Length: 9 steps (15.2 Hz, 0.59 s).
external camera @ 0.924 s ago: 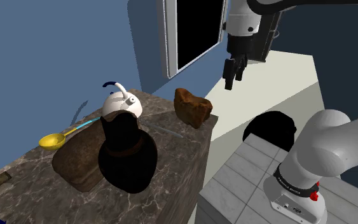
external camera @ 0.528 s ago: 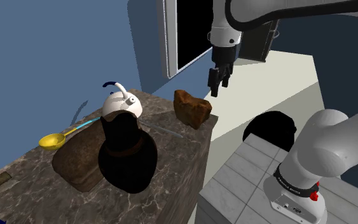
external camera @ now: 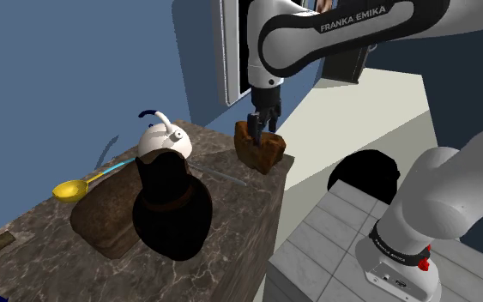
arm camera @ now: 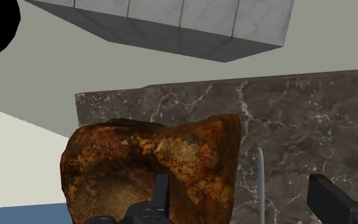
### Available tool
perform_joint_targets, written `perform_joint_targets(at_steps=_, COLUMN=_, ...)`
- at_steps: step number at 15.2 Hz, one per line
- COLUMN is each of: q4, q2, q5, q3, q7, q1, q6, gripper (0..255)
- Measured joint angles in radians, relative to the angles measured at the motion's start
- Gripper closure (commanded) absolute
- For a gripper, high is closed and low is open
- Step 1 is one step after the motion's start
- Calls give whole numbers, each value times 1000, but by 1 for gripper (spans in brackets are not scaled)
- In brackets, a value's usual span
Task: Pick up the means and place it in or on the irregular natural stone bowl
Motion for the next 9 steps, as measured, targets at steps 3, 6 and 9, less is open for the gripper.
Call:
perform_joint_targets(at_steps=3, q4=50, q2=119, q5=-11, q3=35, q7=32, q1=9, q6=73, gripper=0)
perform_joint_targets(at_steps=6, q4=106, q2=224, q5=-31, q3=60, q7=61, q1=17, q6=127, gripper=0)
perform_joint_targets(at_steps=9, q4=173, q2=330, q5=-60, q3=85, q7=94, q1=29, q6=177, gripper=0)
